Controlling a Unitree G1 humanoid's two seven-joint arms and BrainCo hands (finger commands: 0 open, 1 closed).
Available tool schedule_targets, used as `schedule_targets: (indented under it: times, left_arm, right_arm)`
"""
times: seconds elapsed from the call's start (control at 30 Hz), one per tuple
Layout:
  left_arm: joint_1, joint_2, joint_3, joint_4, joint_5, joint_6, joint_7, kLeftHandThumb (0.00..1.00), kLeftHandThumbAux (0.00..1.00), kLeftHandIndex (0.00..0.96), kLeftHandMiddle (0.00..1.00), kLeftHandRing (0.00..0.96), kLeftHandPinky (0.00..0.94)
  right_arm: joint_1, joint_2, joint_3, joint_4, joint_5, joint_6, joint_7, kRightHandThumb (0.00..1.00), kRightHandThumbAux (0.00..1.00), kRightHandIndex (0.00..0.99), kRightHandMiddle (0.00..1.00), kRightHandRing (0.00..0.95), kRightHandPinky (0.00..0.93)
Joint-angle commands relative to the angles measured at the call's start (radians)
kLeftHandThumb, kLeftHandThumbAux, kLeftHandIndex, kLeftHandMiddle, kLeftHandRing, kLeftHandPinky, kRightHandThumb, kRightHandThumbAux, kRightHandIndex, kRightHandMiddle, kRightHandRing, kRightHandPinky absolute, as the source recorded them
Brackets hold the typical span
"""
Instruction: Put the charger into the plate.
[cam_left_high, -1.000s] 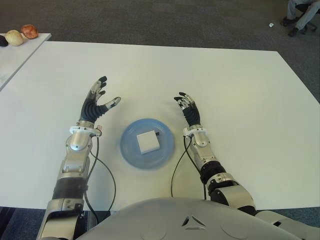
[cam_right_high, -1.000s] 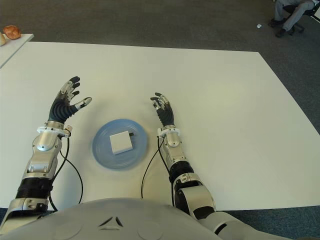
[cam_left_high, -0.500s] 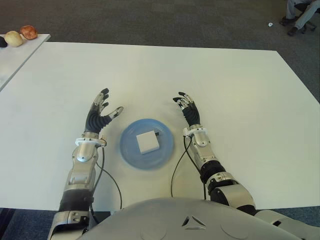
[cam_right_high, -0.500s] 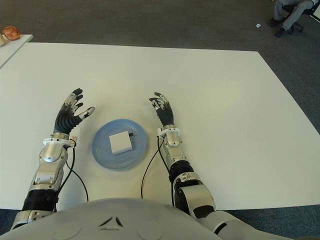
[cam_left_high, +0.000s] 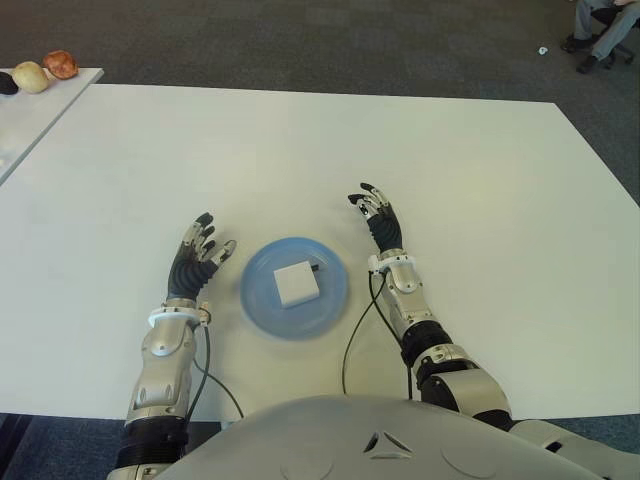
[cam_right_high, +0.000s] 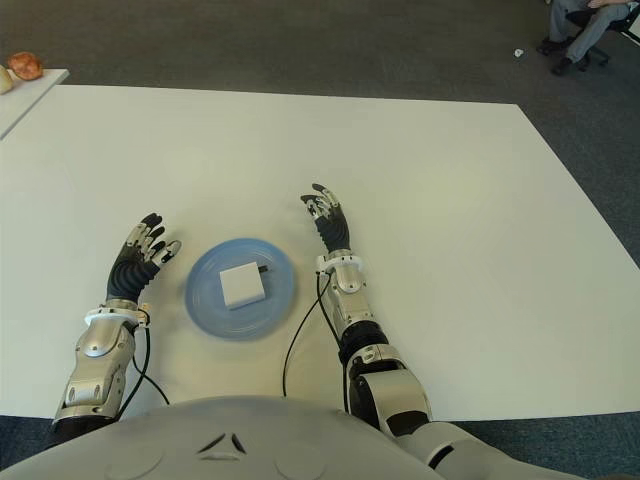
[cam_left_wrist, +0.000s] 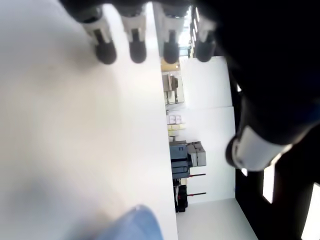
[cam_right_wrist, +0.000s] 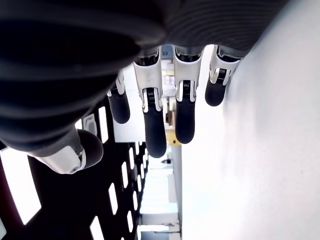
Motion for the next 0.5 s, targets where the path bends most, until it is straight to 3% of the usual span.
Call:
schedule_targets:
  times: [0.03, 0.5]
  left_arm:
    - [-0.026, 0.004, 0.0, 0.152, 0.005, -0.005, -0.019, 0.0, 0.656, 0.0, 0.0, 0.0, 0.0]
    - [-0.086, 0.012, 0.013, 0.256, -0.029, -0.016, -0.034, 0.0, 0.611, 0.0, 0.002, 0.0, 0.01]
  right_arm:
    - [0.057, 0.041, -0.011, 0.05, 0.018, 0.051, 0.008, 0.0, 0.488, 0.154, 0.333, 0.25, 0.096]
    - [0.056, 0.044, -0.012, 0.05, 0.022, 0.054, 0.009, 0.0, 0.477, 0.141, 0.311, 0.234, 0.105]
